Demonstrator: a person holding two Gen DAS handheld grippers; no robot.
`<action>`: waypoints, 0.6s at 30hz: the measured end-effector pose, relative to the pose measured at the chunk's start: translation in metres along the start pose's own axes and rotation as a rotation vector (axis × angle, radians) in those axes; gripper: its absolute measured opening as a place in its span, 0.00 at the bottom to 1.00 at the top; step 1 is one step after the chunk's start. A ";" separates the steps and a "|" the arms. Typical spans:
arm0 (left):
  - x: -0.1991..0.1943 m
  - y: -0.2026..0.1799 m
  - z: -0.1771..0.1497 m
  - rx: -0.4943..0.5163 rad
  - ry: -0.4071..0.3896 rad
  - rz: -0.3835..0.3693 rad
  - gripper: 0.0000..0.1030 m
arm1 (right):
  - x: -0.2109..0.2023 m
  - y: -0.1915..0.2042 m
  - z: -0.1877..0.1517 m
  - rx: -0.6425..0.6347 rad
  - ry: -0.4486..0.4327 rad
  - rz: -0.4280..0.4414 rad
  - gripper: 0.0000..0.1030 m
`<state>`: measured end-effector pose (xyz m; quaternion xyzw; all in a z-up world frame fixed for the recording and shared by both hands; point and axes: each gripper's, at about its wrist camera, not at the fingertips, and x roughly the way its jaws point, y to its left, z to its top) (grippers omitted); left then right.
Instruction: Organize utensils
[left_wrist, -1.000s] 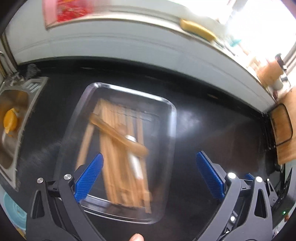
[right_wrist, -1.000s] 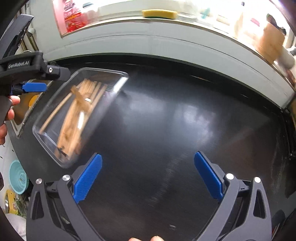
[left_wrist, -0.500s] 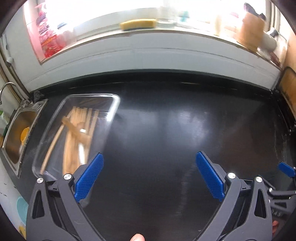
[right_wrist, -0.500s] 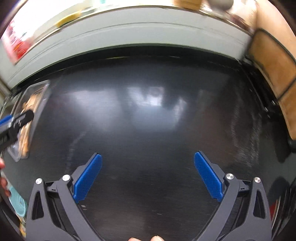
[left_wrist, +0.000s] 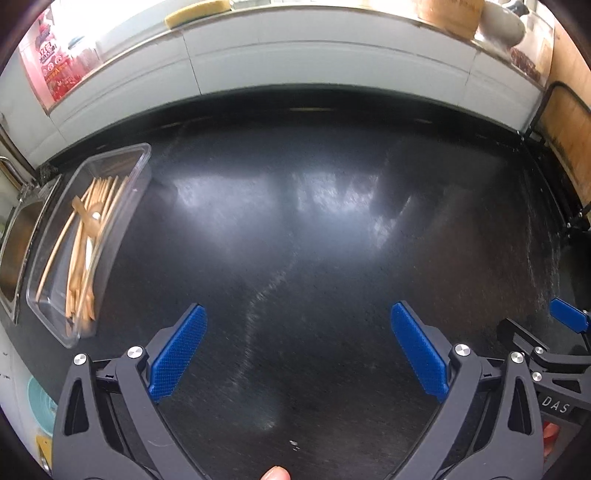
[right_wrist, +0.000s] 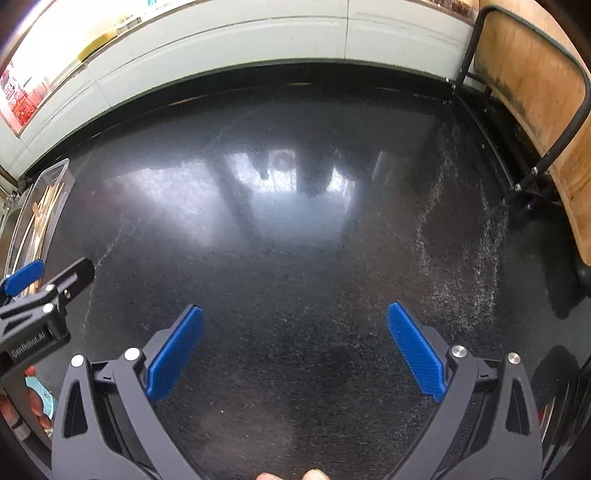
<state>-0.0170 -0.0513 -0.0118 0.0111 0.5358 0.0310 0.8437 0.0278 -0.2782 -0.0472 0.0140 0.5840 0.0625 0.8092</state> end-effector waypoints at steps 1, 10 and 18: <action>0.001 -0.001 -0.001 -0.002 0.005 0.000 0.94 | 0.001 -0.001 0.000 0.000 0.006 0.004 0.94; 0.009 -0.004 0.002 -0.021 0.043 0.006 0.94 | 0.006 -0.007 0.002 -0.012 0.028 0.025 0.94; 0.012 -0.003 0.005 -0.014 0.058 -0.006 0.94 | 0.011 -0.003 0.006 -0.006 0.027 0.015 0.94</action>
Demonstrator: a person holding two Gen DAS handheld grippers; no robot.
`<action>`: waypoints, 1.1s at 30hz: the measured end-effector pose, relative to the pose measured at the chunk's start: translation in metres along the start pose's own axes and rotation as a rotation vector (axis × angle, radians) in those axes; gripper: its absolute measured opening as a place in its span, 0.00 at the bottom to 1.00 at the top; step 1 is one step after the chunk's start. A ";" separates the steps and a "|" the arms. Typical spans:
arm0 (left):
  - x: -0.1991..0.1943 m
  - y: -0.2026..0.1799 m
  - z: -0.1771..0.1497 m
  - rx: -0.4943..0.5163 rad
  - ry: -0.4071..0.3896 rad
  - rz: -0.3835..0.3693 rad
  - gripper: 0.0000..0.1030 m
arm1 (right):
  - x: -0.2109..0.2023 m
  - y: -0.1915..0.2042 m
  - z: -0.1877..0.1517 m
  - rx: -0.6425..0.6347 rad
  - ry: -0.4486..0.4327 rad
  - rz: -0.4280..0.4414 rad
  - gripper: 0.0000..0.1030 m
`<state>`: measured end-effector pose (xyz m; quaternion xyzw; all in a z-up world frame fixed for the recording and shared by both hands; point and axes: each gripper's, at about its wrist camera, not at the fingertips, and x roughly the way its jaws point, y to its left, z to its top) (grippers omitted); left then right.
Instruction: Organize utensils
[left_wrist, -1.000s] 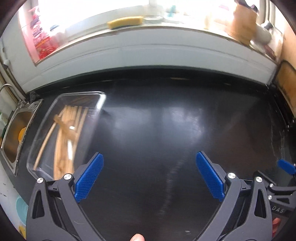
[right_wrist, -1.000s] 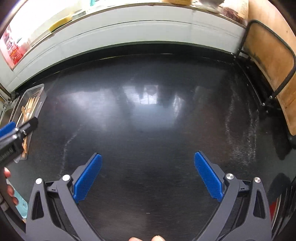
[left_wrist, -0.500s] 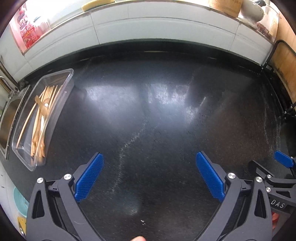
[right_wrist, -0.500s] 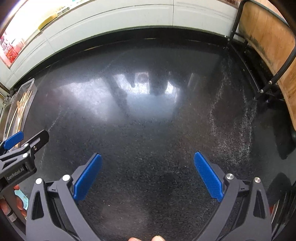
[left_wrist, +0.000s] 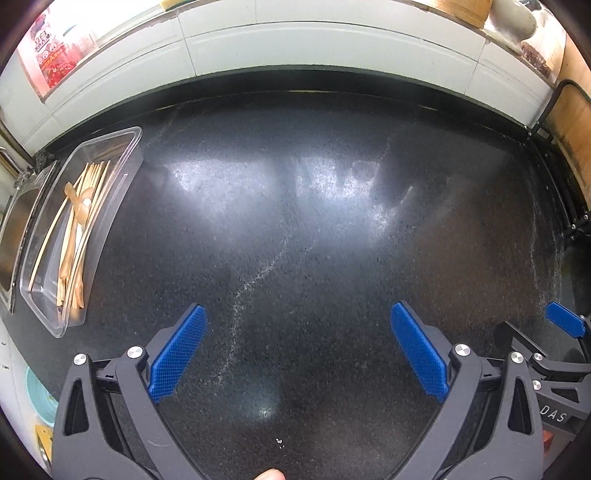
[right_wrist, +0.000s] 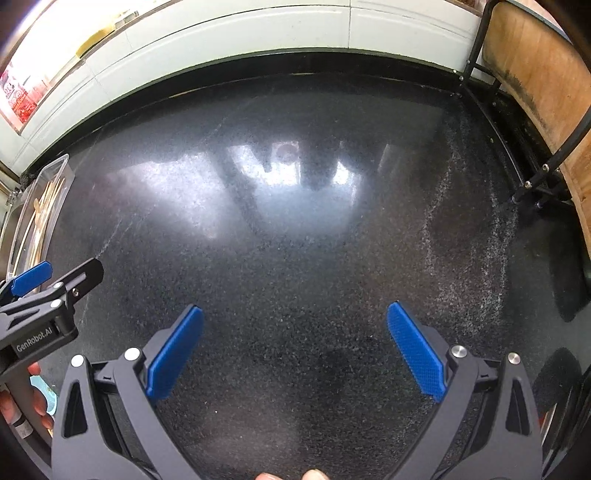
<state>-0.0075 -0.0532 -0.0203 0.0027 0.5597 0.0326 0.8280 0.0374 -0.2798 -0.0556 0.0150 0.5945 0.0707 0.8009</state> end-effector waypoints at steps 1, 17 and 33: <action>0.000 0.000 0.001 0.002 -0.002 0.001 0.94 | 0.000 0.000 0.000 0.002 0.000 -0.001 0.94; -0.001 0.006 0.000 0.012 0.006 0.017 0.94 | -0.005 0.002 0.003 0.025 -0.038 -0.026 0.94; -0.005 0.029 -0.009 -0.029 0.008 0.024 0.94 | -0.006 0.026 0.003 -0.018 -0.038 -0.028 0.94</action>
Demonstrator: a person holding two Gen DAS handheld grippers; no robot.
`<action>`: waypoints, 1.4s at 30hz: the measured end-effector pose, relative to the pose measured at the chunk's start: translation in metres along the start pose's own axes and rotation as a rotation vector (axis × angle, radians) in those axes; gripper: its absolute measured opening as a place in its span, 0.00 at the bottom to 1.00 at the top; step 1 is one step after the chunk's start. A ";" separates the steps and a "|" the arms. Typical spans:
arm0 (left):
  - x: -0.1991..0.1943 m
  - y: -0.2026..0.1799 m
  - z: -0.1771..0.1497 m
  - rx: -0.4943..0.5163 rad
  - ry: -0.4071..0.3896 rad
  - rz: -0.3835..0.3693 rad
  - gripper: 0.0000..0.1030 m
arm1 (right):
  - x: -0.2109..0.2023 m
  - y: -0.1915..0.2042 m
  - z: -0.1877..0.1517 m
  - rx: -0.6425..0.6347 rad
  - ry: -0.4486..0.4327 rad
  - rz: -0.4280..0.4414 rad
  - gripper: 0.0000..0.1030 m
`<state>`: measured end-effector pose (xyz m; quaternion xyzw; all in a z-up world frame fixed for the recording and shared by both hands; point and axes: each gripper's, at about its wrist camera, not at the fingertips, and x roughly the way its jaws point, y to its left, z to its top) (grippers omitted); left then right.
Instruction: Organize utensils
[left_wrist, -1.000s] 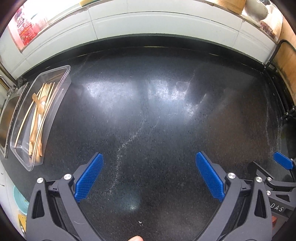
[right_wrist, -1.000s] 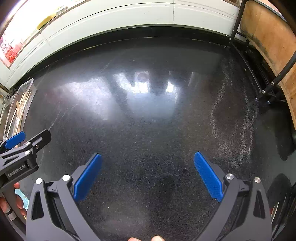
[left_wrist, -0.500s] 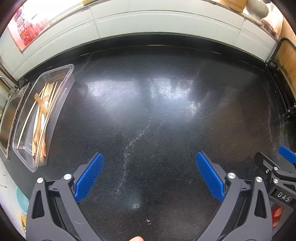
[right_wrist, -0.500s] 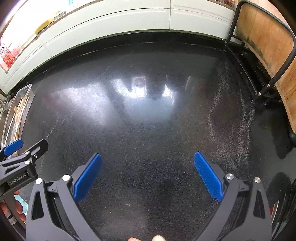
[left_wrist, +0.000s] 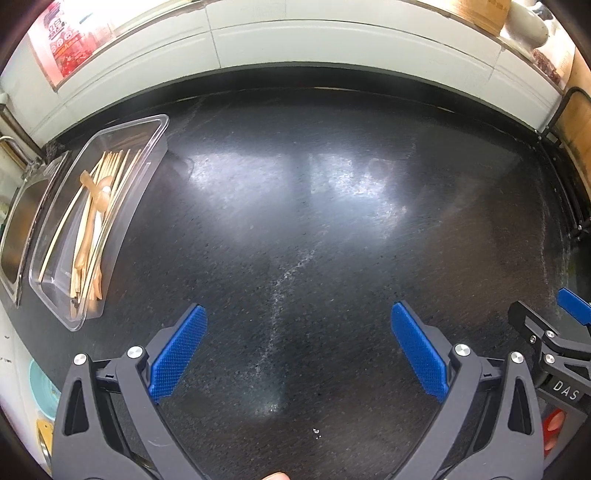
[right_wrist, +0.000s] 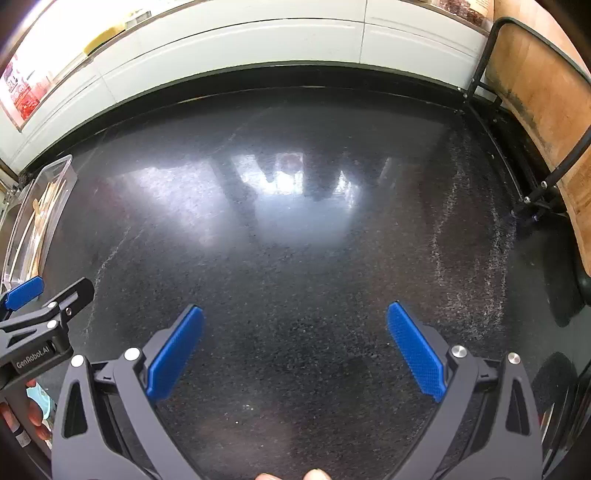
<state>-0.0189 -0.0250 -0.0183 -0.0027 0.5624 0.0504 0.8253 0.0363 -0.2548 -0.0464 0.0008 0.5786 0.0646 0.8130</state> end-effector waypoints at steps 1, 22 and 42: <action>0.000 0.000 -0.001 -0.003 -0.001 0.000 0.94 | 0.000 0.001 0.000 -0.002 0.000 0.000 0.94; -0.009 0.017 -0.015 -0.058 -0.002 0.014 0.94 | -0.005 0.025 -0.003 -0.053 -0.013 0.010 0.94; -0.007 -0.003 -0.014 -0.015 0.003 -0.003 0.94 | -0.006 0.004 -0.002 -0.035 -0.014 -0.024 0.94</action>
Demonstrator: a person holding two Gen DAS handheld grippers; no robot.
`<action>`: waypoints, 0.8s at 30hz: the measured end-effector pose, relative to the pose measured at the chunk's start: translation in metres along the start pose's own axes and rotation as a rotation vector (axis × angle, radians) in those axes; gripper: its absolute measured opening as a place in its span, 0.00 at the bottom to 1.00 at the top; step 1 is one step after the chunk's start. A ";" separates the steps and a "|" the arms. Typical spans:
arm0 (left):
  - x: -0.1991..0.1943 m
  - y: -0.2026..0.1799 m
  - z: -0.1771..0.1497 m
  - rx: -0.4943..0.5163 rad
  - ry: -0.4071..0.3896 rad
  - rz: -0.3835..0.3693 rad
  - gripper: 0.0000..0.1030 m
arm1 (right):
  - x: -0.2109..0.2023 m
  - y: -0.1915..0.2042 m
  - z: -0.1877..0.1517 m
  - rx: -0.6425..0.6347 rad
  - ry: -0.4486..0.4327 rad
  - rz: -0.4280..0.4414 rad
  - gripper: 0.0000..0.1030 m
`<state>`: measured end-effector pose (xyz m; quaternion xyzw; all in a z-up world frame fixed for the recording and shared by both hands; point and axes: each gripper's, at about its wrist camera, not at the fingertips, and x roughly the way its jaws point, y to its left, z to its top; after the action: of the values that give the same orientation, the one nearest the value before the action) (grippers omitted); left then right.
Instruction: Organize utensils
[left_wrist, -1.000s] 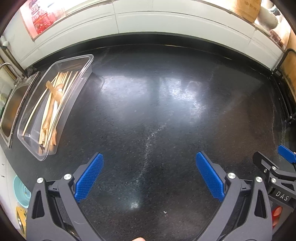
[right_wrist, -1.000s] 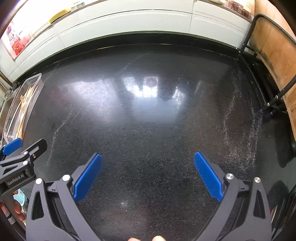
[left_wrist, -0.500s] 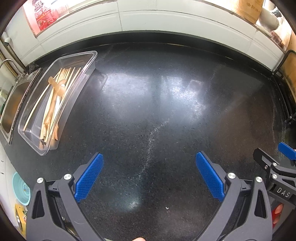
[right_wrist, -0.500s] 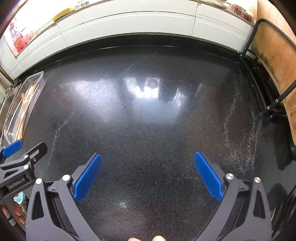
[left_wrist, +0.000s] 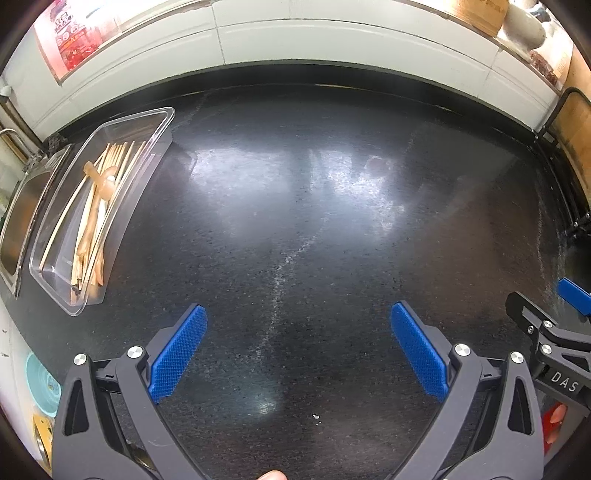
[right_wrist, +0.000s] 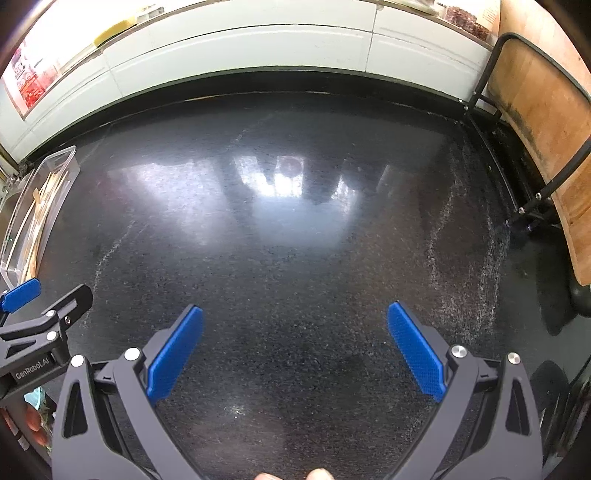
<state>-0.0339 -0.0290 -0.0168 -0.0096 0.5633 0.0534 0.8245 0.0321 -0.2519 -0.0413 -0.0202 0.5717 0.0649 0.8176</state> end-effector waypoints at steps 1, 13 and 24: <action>0.000 0.000 0.000 0.002 0.001 0.000 0.94 | 0.000 0.000 0.000 0.001 0.001 0.000 0.94; 0.006 0.008 0.002 0.031 0.026 -0.005 0.94 | 0.006 0.019 0.001 -0.002 0.015 0.001 0.94; 0.015 0.018 0.019 0.064 0.023 -0.031 0.94 | 0.005 0.028 0.009 0.033 0.014 -0.032 0.94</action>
<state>-0.0130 -0.0084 -0.0230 0.0074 0.5740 0.0224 0.8185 0.0383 -0.2232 -0.0417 -0.0160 0.5780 0.0423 0.8148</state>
